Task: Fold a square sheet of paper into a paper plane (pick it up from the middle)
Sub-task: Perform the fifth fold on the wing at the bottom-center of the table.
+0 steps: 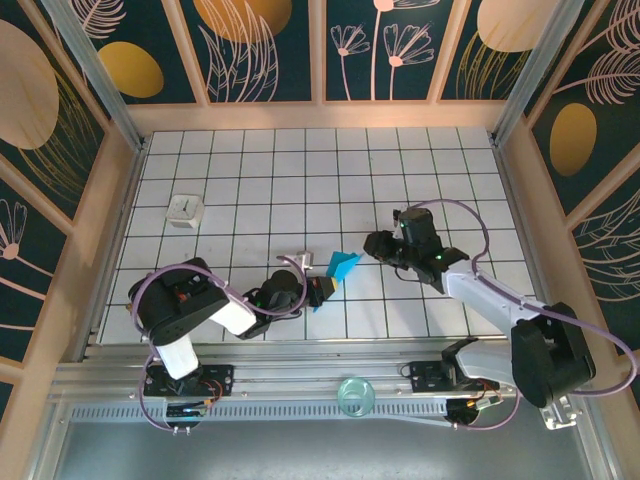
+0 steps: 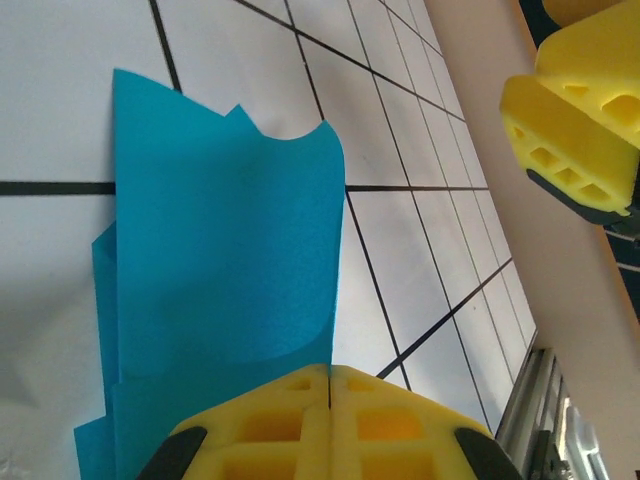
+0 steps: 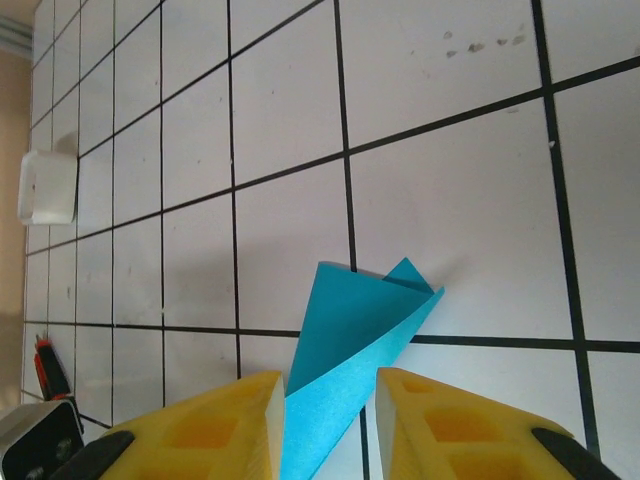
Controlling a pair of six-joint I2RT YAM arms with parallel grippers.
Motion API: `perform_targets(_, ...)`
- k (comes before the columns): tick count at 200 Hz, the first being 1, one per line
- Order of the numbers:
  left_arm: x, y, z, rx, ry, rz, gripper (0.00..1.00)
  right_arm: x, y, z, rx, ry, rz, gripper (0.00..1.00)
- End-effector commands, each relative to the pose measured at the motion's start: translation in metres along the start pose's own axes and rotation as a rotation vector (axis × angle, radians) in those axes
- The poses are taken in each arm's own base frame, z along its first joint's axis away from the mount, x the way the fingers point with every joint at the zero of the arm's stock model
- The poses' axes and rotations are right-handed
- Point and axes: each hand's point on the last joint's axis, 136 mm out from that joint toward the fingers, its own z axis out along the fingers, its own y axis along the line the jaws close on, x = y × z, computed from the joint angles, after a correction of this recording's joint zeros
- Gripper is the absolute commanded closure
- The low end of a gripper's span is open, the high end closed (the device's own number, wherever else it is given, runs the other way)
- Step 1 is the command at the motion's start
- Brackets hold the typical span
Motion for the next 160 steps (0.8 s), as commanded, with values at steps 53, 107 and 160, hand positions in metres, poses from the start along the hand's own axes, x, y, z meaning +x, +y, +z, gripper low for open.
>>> perform_targets(53,-0.006,0.005,-0.01,0.073,-0.061,-0.206,1.0,0.008,0.018,0.019,-0.063,0.069,-0.092,0.71)
perform_targets(107,-0.011,0.011,-0.016,0.091,-0.109,-0.321,1.0,0.016,0.025,0.032,-0.068,0.109,-0.139,0.72)
perform_targets(160,-0.013,0.025,-0.025,0.066,-0.153,-0.423,1.0,0.026,0.034,0.048,-0.092,0.152,-0.169,0.75)
